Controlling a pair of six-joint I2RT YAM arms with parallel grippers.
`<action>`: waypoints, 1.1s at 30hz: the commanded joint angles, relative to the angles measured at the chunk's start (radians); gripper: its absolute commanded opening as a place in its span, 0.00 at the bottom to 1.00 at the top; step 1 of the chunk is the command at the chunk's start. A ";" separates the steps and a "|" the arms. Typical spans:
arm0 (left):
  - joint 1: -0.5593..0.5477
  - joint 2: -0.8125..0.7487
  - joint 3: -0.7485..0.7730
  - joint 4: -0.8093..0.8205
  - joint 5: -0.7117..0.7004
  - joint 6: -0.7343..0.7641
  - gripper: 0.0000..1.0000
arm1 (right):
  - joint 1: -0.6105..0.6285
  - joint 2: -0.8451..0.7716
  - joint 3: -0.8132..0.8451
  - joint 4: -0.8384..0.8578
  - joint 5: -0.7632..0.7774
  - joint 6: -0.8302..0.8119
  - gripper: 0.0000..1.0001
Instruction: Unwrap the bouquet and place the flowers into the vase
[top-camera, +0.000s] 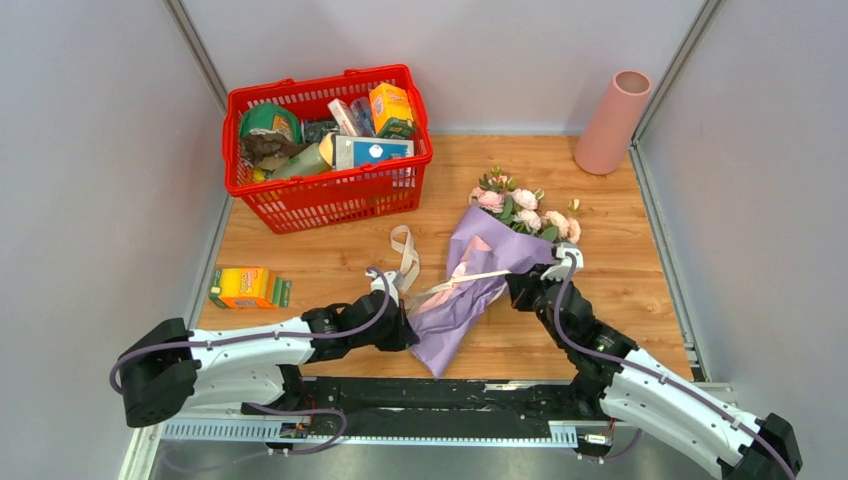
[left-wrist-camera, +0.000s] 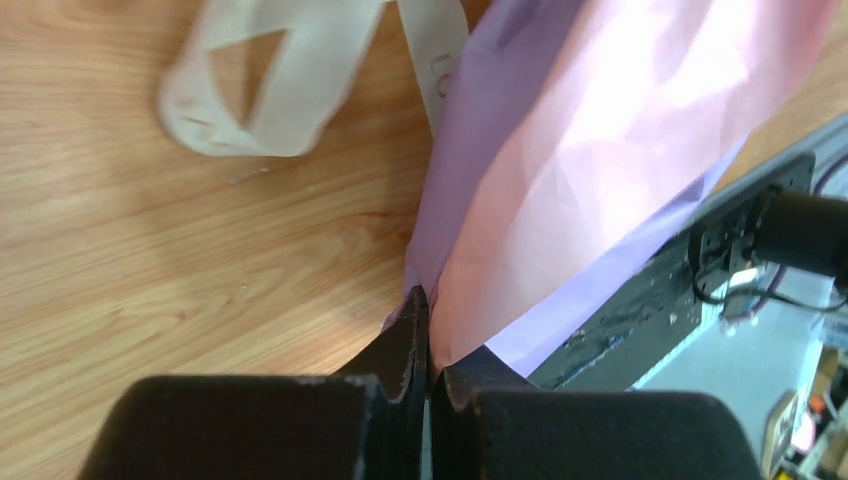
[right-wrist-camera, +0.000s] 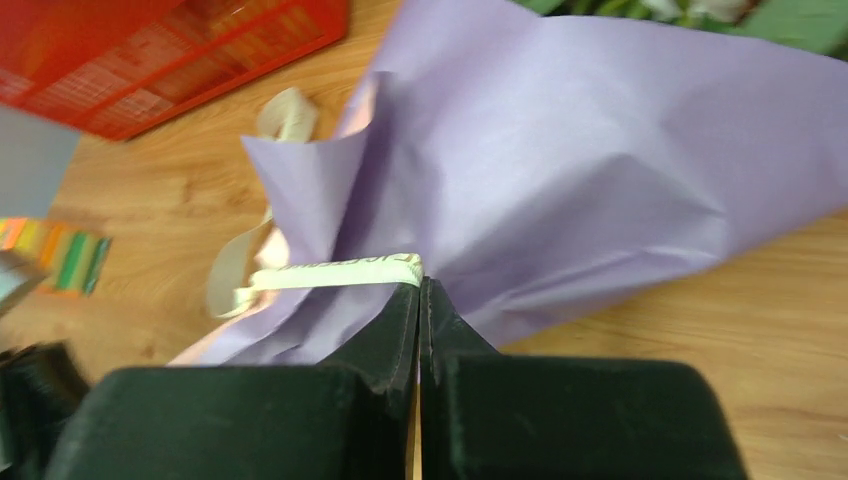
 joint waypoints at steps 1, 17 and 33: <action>-0.004 -0.050 0.066 -0.215 -0.184 -0.081 0.00 | -0.059 -0.009 0.029 -0.090 0.241 0.097 0.00; -0.004 -0.063 0.044 -0.403 -0.276 -0.171 0.00 | -0.435 0.075 0.191 -0.116 0.142 -0.006 0.00; -0.007 0.035 0.043 -0.150 -0.132 -0.082 0.00 | -0.379 -0.083 0.090 -0.055 -0.773 0.005 0.38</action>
